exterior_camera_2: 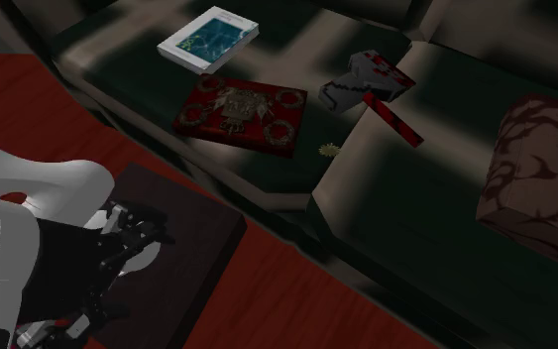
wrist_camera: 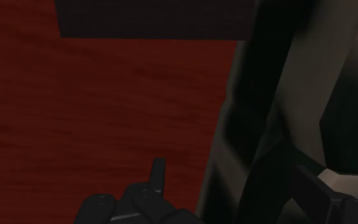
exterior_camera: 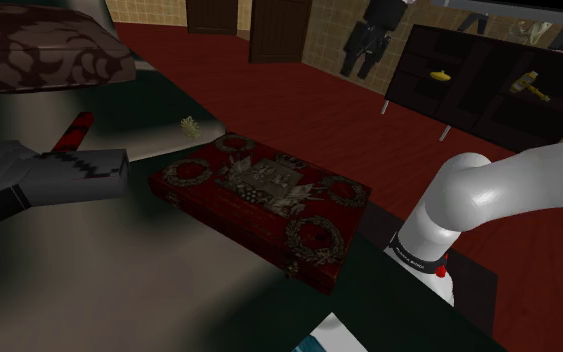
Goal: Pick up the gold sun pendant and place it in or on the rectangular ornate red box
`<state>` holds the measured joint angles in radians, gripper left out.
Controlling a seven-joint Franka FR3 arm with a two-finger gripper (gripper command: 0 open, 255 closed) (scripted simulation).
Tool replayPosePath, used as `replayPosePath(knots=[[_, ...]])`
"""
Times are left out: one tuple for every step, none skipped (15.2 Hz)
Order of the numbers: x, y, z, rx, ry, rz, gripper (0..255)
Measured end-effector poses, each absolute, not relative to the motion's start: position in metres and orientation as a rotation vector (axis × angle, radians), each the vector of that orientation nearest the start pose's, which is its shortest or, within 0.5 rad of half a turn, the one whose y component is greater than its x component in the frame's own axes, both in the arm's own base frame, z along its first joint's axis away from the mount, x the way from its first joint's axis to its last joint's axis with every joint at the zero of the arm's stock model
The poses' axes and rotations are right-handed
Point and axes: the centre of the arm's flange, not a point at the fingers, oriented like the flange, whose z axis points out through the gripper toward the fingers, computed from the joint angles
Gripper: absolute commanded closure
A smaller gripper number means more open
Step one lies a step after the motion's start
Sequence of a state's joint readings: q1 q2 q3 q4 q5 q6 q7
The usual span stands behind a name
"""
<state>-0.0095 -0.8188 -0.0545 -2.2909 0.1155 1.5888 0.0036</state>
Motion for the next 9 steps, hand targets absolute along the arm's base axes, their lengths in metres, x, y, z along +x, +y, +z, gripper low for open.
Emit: replayPosePath(knots=[[0.299, -0.014, 0.634, -2.983, 0.072, -0.179, 0], [0.3, -0.009, 0.632, -2.981, 0.091, -0.171, 0], [0.302, 0.003, 0.631, -2.979, 0.122, -0.159, 0], [0.304, 0.013, 0.628, -2.975, 0.162, -0.145, 0], [0.306, 0.025, 0.625, -2.97, 0.203, -0.13, 0], [0.309, 0.036, 0.62, -2.964, 0.248, -0.113, 0], [0.314, 0.047, 0.619, -2.957, 0.293, -0.097, 0], [0.317, 0.06, 0.616, -2.95, 0.337, -0.081, 0], [0.319, 0.071, 0.614, -2.941, 0.383, -0.065, 0]])
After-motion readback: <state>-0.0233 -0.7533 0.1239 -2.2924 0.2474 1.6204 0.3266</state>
